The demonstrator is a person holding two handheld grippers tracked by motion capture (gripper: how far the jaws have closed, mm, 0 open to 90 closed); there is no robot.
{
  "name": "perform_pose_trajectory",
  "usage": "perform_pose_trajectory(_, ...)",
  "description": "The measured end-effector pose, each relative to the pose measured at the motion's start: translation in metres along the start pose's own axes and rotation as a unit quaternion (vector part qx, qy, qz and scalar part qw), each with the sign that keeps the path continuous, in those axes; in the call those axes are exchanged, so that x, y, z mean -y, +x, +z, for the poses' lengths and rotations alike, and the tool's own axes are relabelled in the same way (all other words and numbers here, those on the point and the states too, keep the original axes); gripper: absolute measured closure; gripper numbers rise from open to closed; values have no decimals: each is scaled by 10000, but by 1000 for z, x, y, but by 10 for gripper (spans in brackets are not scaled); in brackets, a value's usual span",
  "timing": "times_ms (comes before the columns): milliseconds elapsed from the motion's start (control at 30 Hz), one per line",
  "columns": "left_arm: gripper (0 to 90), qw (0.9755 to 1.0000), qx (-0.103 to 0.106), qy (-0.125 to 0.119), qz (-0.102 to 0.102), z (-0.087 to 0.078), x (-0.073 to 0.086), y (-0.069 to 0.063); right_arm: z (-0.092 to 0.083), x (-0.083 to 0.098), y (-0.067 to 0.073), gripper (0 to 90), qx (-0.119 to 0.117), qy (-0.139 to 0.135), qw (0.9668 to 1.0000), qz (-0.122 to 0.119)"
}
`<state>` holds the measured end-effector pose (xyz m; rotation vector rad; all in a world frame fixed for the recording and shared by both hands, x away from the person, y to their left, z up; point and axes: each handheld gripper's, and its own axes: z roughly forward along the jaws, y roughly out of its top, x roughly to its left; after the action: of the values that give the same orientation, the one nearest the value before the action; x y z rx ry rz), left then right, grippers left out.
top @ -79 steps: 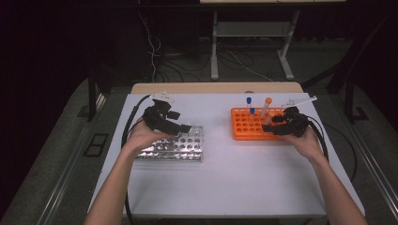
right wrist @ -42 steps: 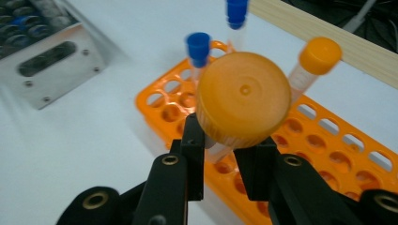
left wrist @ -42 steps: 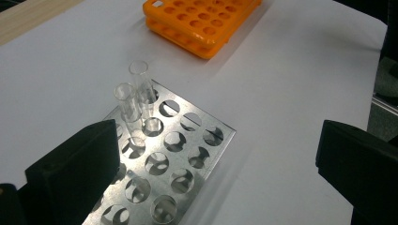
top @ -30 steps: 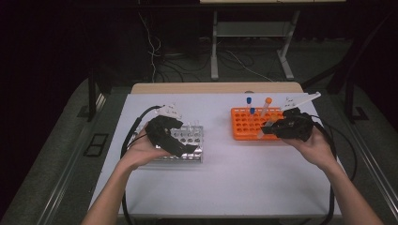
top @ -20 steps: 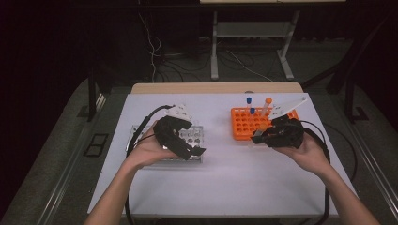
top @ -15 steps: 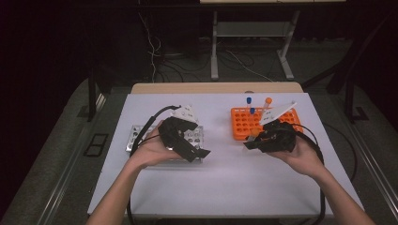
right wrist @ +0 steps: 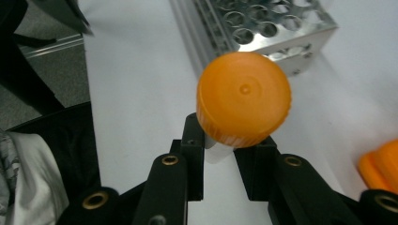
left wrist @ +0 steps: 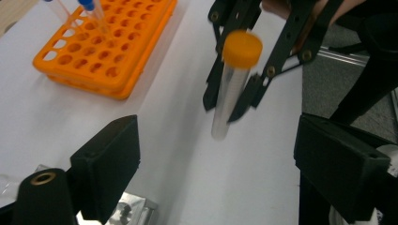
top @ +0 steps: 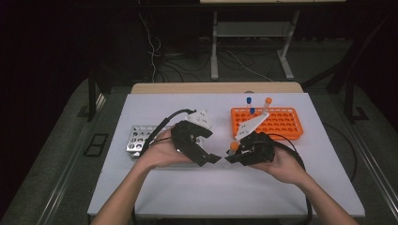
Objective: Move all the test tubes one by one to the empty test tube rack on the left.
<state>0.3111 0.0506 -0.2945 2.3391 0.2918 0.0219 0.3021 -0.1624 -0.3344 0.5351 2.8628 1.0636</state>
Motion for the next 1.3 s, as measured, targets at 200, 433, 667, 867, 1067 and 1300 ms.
perform_pose_trajectory(200,244,9997,196,73,142,4,-2,-2,13,-7,10,734,-149,107,9998,-99)
perform_pose_trajectory(433,424,9985,400,202,316,8,-2,-4,22,-13,19,733,-234,193,9993,-240)
perform_pose_trajectory(667,576,9971,589,303,385,10,-1,-4,27,-17,25,733,-281,238,9987,-342)
perform_pose_trajectory(867,671,9958,702,323,486,10,-1,-5,29,-17,26,733,-275,217,9989,-301)
perform_pose_trajectory(1067,685,9957,681,350,518,11,-1,-5,30,-15,25,728,-333,184,9989,-260)
perform_pose_trajectory(1300,686,9973,555,261,396,3,1,0,17,-9,19,563,-189,-33,9997,-125)
